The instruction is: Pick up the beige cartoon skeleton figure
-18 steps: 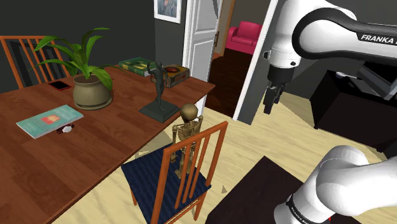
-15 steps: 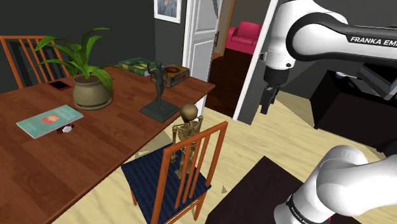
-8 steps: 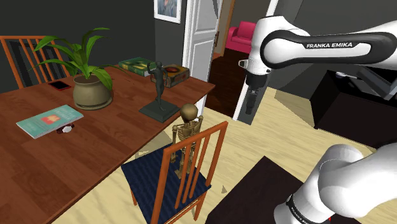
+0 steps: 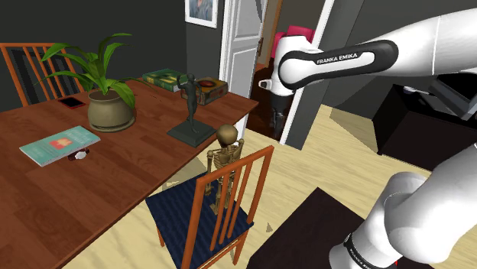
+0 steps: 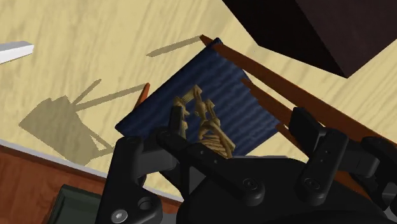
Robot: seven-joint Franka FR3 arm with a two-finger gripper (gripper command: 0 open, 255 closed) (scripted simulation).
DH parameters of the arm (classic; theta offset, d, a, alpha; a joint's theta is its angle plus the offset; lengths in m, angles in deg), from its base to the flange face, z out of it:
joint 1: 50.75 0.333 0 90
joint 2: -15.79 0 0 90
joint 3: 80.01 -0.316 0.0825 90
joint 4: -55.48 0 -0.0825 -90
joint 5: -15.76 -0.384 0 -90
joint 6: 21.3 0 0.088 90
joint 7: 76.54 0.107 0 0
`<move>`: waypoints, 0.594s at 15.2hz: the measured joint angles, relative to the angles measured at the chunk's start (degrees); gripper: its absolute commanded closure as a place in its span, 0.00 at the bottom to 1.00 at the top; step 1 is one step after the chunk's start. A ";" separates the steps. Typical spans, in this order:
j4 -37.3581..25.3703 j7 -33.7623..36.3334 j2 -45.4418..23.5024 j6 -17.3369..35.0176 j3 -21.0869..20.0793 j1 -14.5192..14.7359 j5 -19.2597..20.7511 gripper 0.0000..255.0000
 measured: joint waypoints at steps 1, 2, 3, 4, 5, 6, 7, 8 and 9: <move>-0.82 -2.19 -1.92 1.06 0.07 0.70 -0.88 0.00; -1.62 -4.90 -3.83 2.13 0.49 1.06 -1.65 0.00; -2.49 -7.39 -5.67 3.06 0.63 1.54 -2.50 0.00; -3.57 -9.71 -7.53 3.74 0.60 2.07 -3.43 0.00; -4.81 -11.97 -9.66 4.56 0.46 2.60 -4.47 0.00; -5.97 -14.26 -11.59 5.21 0.29 3.02 -5.44 0.00; -7.38 -16.79 -13.40 5.48 0.24 3.23 -6.34 0.00; -8.58 -19.16 -15.29 6.03 -0.01 3.52 -7.29 0.00; -10.16 -21.85 -17.36 6.35 -0.12 3.53 -8.20 0.00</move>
